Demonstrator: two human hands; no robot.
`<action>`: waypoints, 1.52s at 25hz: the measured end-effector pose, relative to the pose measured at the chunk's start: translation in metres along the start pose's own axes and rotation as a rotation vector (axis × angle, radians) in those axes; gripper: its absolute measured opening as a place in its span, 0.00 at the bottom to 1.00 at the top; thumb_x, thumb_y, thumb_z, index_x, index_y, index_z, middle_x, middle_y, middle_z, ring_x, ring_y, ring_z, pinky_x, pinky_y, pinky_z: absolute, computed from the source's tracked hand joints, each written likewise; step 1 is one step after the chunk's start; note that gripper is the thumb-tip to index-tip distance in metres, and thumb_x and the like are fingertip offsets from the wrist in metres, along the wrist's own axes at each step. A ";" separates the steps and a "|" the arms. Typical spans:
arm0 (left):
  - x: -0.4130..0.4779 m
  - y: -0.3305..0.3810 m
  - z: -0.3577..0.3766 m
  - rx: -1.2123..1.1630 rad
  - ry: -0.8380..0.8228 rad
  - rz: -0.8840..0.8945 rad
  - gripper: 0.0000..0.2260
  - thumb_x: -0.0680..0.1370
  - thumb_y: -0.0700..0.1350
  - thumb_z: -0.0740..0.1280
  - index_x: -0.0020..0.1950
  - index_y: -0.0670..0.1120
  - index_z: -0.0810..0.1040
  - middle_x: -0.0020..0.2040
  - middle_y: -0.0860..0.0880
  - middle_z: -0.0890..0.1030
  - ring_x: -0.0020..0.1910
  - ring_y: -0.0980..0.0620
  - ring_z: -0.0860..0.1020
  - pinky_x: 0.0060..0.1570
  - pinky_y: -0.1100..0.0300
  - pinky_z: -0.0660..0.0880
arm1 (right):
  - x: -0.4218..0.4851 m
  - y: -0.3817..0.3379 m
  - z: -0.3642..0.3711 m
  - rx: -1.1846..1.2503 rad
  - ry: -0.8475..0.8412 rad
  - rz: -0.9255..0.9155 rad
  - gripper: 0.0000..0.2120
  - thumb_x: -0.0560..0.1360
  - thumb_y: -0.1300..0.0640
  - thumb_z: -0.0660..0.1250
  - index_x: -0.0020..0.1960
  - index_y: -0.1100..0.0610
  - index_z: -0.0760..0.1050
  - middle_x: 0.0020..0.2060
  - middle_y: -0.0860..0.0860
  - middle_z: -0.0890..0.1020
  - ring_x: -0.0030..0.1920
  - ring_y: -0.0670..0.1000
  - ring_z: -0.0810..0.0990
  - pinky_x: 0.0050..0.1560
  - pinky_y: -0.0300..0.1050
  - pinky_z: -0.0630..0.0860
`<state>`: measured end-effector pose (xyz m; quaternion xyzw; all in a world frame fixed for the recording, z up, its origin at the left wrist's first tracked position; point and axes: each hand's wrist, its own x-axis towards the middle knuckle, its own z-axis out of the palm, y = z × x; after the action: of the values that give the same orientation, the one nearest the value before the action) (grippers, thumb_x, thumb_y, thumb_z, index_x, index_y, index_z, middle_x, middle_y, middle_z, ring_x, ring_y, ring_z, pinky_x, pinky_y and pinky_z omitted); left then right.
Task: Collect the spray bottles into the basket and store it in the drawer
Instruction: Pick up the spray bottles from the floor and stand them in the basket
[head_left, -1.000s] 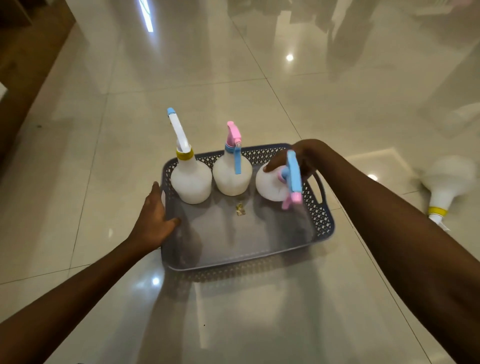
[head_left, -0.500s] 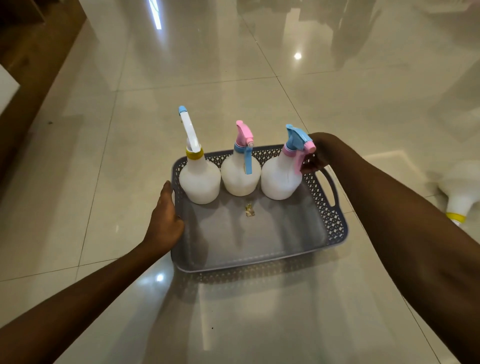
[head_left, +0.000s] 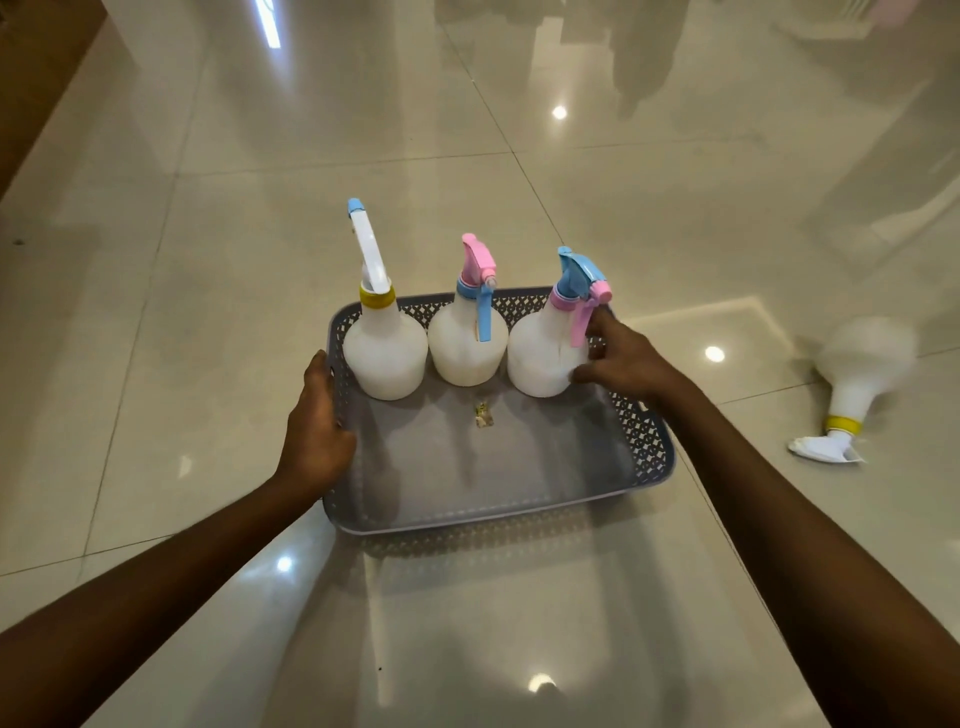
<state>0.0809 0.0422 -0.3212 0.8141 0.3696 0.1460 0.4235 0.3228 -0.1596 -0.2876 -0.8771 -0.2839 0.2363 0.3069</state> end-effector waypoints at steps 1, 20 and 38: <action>0.001 0.003 0.003 -0.001 -0.012 0.002 0.32 0.75 0.35 0.64 0.75 0.45 0.52 0.70 0.42 0.68 0.65 0.39 0.71 0.56 0.53 0.70 | -0.003 0.002 0.002 -0.049 0.041 -0.041 0.34 0.66 0.61 0.72 0.69 0.54 0.63 0.64 0.53 0.74 0.60 0.57 0.75 0.61 0.54 0.73; 0.006 0.071 0.083 -0.030 -0.183 0.080 0.31 0.77 0.36 0.61 0.76 0.46 0.51 0.72 0.41 0.67 0.66 0.36 0.69 0.58 0.48 0.69 | -0.081 0.187 -0.124 -0.659 0.152 0.579 0.20 0.77 0.56 0.58 0.69 0.48 0.66 0.63 0.61 0.68 0.64 0.64 0.67 0.63 0.57 0.67; 0.008 0.073 0.083 -0.010 -0.198 0.070 0.32 0.76 0.36 0.62 0.76 0.46 0.50 0.72 0.42 0.67 0.68 0.37 0.68 0.62 0.49 0.67 | -0.062 0.188 -0.103 -1.290 0.204 0.197 0.17 0.70 0.54 0.70 0.59 0.51 0.75 0.62 0.56 0.73 0.64 0.58 0.68 0.62 0.53 0.66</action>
<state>0.1671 -0.0268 -0.3131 0.8349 0.2964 0.0813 0.4566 0.4045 -0.3633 -0.3273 -0.9251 -0.2562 -0.0384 -0.2777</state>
